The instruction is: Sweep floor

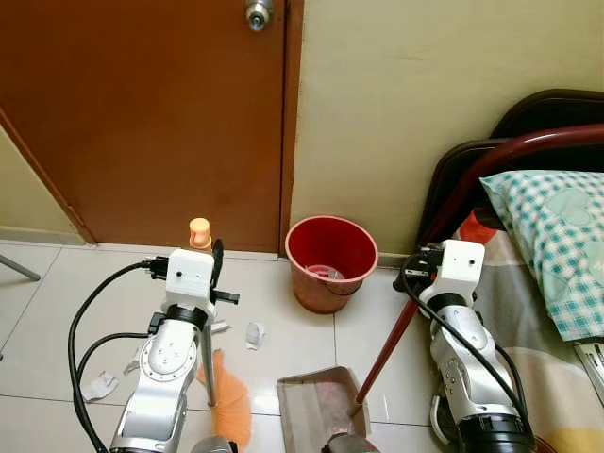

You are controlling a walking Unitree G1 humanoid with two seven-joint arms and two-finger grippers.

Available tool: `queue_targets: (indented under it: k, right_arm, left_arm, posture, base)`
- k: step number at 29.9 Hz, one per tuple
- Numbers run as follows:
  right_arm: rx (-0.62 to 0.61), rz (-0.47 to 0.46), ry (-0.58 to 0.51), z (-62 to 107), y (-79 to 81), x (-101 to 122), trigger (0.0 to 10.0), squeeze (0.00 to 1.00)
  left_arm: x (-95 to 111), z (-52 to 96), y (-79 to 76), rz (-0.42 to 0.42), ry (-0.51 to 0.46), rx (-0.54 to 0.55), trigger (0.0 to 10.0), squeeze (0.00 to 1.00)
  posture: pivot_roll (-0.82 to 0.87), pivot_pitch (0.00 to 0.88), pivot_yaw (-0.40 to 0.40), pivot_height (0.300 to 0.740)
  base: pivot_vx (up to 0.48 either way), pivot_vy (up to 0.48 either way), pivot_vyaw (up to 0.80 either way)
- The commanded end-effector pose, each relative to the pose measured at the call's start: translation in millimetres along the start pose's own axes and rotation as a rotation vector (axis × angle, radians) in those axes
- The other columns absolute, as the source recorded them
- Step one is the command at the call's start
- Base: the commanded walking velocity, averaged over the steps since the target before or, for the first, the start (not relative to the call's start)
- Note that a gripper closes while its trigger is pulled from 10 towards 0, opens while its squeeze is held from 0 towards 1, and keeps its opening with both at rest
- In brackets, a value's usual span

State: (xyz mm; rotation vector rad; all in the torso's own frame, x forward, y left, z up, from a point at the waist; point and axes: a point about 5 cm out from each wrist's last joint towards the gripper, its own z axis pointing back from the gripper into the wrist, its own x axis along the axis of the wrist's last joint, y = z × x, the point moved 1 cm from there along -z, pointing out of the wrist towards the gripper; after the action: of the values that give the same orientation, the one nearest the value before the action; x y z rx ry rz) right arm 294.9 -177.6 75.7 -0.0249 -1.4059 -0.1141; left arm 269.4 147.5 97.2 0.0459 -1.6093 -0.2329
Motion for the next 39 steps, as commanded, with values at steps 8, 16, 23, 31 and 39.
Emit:
queue_targets:
  k: [8,16,23,31,39]
  right_arm:
    - [-0.050,0.021,-0.065,-13.9,-6.5,19.5,10.0,0.00]
    - [-0.063,0.020,-0.072,-13.5,-11.9,20.8,10.0,0.00]
    - [-0.061,0.017,-0.051,-7.6,-10.9,13.3,10.0,0.00]
    - [-0.055,0.015,-0.047,-7.6,-10.0,13.3,10.0,0.00]
    - [-0.060,0.015,-0.045,-7.3,-11.7,12.4,10.0,0.00]
  left_arm:
    - [25.2,-19.7,-3.2,-0.052,-0.115,-0.053,10.0,0.00]
    - [17.0,-12.4,1.4,-0.038,-0.090,-0.049,10.0,0.00]
    - [9.4,-5.9,1.4,-0.030,-0.063,-0.046,10.0,0.00]
    - [11.0,-6.9,0.3,-0.027,-0.073,-0.048,10.0,0.00]
    - [10.3,-7.2,0.8,-0.020,-0.069,-0.048,10.0,0.00]
  posture:
    - [-0.01,0.069,-0.034,0.740]
    - [-0.02,0.072,-0.031,0.740]
    - [-0.02,0.077,-0.033,0.740]
    - [-0.02,0.077,-0.034,0.740]
    - [-0.02,0.076,-0.034,0.740]
  base:
    - [0.000,0.000,-0.31]
    - [0.000,0.000,-0.79]
    - [0.000,0.000,-0.59]
    - [0.188,0.000,-0.75]
    - [0.268,0.230,-0.80]
